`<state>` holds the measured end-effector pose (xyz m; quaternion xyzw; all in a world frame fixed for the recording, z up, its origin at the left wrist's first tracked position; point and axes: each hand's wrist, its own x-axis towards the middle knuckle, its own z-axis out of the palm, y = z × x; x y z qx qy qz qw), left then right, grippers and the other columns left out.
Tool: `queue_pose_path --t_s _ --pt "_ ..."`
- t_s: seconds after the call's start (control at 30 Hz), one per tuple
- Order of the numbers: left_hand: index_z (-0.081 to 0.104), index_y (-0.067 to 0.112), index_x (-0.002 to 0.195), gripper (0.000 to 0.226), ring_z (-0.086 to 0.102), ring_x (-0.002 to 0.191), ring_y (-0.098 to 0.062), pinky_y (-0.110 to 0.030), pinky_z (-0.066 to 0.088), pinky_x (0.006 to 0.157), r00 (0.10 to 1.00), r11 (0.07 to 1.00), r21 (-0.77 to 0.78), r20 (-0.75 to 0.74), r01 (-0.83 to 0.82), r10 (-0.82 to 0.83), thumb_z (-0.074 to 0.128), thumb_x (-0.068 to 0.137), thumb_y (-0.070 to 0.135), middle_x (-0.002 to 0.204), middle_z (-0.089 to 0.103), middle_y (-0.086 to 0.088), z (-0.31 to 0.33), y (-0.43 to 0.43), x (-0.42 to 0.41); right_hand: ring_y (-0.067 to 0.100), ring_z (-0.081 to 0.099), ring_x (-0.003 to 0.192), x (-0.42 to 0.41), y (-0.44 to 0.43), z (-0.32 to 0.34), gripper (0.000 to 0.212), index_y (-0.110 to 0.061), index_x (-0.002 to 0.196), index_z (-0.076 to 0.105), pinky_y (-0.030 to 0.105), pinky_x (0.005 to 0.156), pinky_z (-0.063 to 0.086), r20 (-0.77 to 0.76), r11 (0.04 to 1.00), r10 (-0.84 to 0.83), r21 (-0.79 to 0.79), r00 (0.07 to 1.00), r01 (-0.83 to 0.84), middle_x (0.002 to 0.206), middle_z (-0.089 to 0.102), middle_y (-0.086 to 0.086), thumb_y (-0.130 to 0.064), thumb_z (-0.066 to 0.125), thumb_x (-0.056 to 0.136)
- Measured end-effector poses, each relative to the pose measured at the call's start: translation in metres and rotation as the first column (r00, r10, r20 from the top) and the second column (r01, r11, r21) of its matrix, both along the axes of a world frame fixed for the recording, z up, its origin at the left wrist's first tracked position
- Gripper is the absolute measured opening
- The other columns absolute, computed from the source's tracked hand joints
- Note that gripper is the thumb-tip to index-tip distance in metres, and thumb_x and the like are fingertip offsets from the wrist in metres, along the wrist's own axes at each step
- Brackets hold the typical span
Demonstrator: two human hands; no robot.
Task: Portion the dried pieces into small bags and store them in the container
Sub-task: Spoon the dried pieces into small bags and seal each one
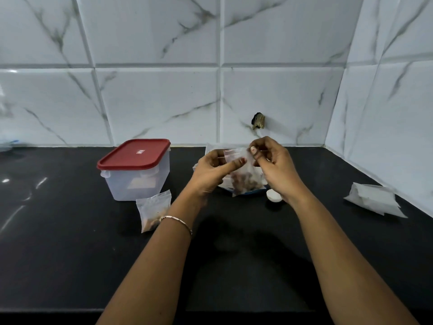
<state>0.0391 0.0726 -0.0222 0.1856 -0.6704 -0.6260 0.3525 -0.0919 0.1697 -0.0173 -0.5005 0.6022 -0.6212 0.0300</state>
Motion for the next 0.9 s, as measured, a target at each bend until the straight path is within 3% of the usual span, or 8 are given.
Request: queue_pose_path --t_s 0.13,0.27,0.4,0.47,0.57,0.77,0.9 --pt "0.069 0.017 0.089 0.012 0.06 0.064 -0.006 -0.027 0.038 0.061 0.999 0.999 0.02 -0.036 -0.035 0.035 0.068 0.089 0.029 0.071 0.068 0.009 -0.005 -0.01 0.0 0.008 0.062 0.088 -0.001 0.0 0.0 0.017 -0.026 0.088 0.063 0.025 0.076 0.053 0.057 0.998 -0.001 -0.059 0.998 0.004 0.093 0.066 -0.006 -0.01 0.061 0.093" --pt "0.069 0.014 0.083 0.009 0.057 0.064 -0.005 -0.018 0.041 0.054 0.989 0.993 -0.019 -0.091 -0.118 0.116 0.067 0.089 0.02 0.074 0.068 0.002 -0.005 -0.01 0.0 0.01 0.064 0.082 -0.001 0.001 0.0 0.02 -0.025 0.092 0.063 0.038 0.08 0.058 0.118 0.998 -0.035 -0.054 0.992 0.041 0.087 0.067 -0.002 -0.006 0.068 0.087" --pt "0.069 0.01 0.081 0.01 0.058 0.059 -0.002 -0.011 0.042 0.05 0.97 0.979 -0.007 -0.137 -0.205 0.202 0.071 0.086 0.018 0.072 0.065 -0.003 -0.005 -0.012 -0.002 0.01 0.066 0.07 -0.003 0.003 0.0 0.025 -0.017 0.093 0.062 0.04 0.08 0.053 0.163 0.989 -0.114 -0.072 0.98 0.127 0.071 0.071 -0.001 -0.011 0.08 0.077" --pt "0.068 0.008 0.081 0.01 0.057 0.055 0.002 -0.009 0.043 0.051 0.965 0.975 -0.027 -0.15 -0.221 0.215 0.071 0.086 0.017 0.069 0.065 -0.001 -0.005 -0.012 -0.004 0.013 0.066 0.07 -0.003 0.004 0.001 0.028 -0.016 0.091 0.061 0.042 0.08 0.054 0.18 0.987 -0.129 -0.07 0.975 0.144 0.07 0.072 0.001 -0.013 0.083 0.074" --pt "0.069 0.012 0.079 0.008 0.063 0.069 -0.004 -0.012 0.051 0.065 0.967 0.976 -0.063 -0.165 -0.206 0.194 0.07 0.086 0.016 0.074 0.068 -0.001 -0.007 -0.013 -0.006 0.012 0.068 0.072 -0.004 0.003 0.0 0.028 -0.017 0.087 0.06 0.045 0.084 0.056 0.19 0.986 -0.139 -0.068 0.972 0.155 0.071 0.071 0.0 -0.011 0.083 0.072" --pt "0.069 0.013 0.08 0.008 0.063 0.072 -0.005 -0.014 0.052 0.07 0.972 0.978 -0.095 -0.163 -0.187 0.17 0.068 0.088 0.015 0.076 0.068 -0.001 -0.01 -0.015 -0.007 0.009 0.067 0.077 -0.003 0.007 0.001 0.034 -0.009 0.101 0.062 0.039 0.084 0.051 0.261 0.999 0.001 -0.04 0.965 0.01 0.075 0.074 -0.001 -0.01 0.082 0.074" --pt "0.07 0.015 0.079 0.008 0.06 0.069 -0.004 -0.017 0.051 0.07 0.975 0.98 -0.104 -0.161 -0.17 0.152 0.069 0.087 0.016 0.073 0.066 0.0 -0.012 -0.013 -0.009 0.011 0.066 0.077 0.0 0.004 0.0 0.031 -0.015 0.095 0.061 0.032 0.08 0.048 0.264 1.0 0.006 -0.026 0.964 0.001 0.07 0.073 -0.004 -0.007 0.082 0.074"
